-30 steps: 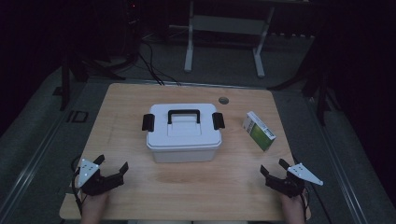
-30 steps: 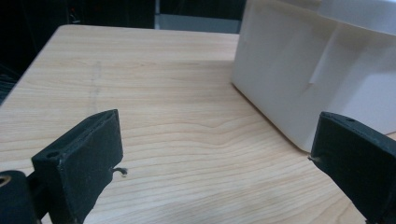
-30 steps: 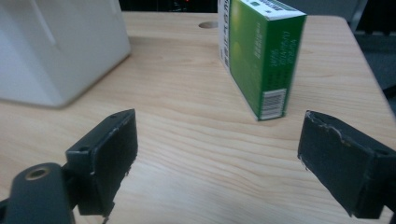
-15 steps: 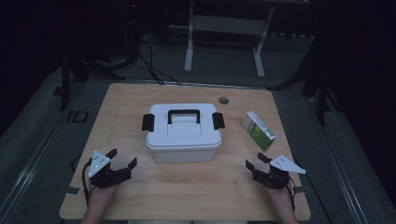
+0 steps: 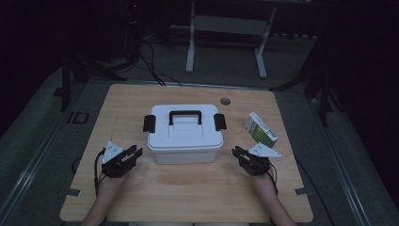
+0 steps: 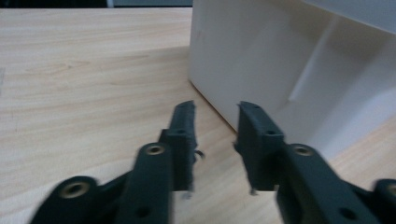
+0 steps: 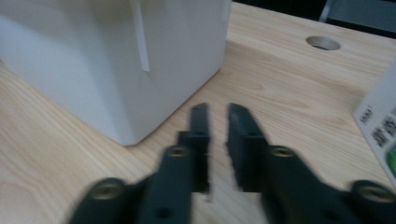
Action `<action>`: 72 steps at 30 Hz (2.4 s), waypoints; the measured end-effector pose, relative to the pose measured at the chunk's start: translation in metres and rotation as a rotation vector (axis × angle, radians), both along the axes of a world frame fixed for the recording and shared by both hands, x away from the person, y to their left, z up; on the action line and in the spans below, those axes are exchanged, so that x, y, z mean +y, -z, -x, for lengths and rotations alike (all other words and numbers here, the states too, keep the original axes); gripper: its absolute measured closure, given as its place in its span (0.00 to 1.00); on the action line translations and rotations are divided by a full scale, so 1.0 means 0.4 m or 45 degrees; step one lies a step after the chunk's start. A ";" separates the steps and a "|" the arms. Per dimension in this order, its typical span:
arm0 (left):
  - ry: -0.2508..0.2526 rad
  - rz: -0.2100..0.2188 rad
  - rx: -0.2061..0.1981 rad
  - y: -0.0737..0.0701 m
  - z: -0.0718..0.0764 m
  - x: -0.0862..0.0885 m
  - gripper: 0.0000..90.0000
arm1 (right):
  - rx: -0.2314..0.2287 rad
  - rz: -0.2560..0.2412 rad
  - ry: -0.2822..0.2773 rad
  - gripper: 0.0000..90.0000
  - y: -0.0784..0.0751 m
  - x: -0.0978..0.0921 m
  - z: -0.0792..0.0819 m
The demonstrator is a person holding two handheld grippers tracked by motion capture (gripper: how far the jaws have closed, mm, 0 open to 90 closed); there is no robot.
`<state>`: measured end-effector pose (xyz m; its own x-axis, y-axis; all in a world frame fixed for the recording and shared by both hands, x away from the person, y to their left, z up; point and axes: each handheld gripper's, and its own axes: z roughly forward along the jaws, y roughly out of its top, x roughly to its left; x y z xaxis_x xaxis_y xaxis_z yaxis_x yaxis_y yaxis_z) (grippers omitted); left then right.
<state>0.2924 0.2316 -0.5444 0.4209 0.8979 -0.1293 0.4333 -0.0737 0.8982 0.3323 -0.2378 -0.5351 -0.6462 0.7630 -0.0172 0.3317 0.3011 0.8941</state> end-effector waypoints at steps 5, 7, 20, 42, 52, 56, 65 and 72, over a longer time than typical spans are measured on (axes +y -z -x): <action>0.038 -0.009 0.047 0.000 -0.030 -0.016 0.98 | 0.027 0.008 -0.033 1.00 0.001 0.037 -0.028; 0.066 -0.013 0.061 0.001 -0.040 -0.023 0.99 | 0.027 0.006 -0.036 1.00 -0.001 0.050 -0.035; 0.149 -0.012 0.042 -0.013 -0.065 -0.068 1.00 | 0.027 -0.057 -0.089 1.00 -0.022 0.116 -0.070; 0.221 -0.032 0.041 -0.016 -0.028 -0.118 1.00 | 0.023 -0.055 -0.060 1.00 -0.018 0.076 -0.025; 0.265 -0.049 0.050 -0.020 -0.006 -0.153 1.00 | 0.028 -0.071 -0.042 1.00 -0.016 0.035 0.015; 0.278 -0.059 0.052 -0.022 0.002 -0.165 1.00 | 0.019 -0.066 -0.025 1.00 -0.016 0.024 0.040; 0.322 -0.071 0.051 -0.024 0.017 -0.194 1.00 | 0.036 -0.077 -0.018 1.00 -0.017 -0.014 0.075; 0.351 -0.087 0.047 -0.026 0.033 -0.217 1.00 | 0.028 -0.069 -0.014 1.00 -0.018 -0.038 0.100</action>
<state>0.2791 0.1447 -0.5341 0.6462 0.7576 -0.0924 0.4210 -0.2529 0.8711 0.2924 -0.2532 -0.5280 -0.6541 0.7554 0.0383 0.3487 0.2563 0.9015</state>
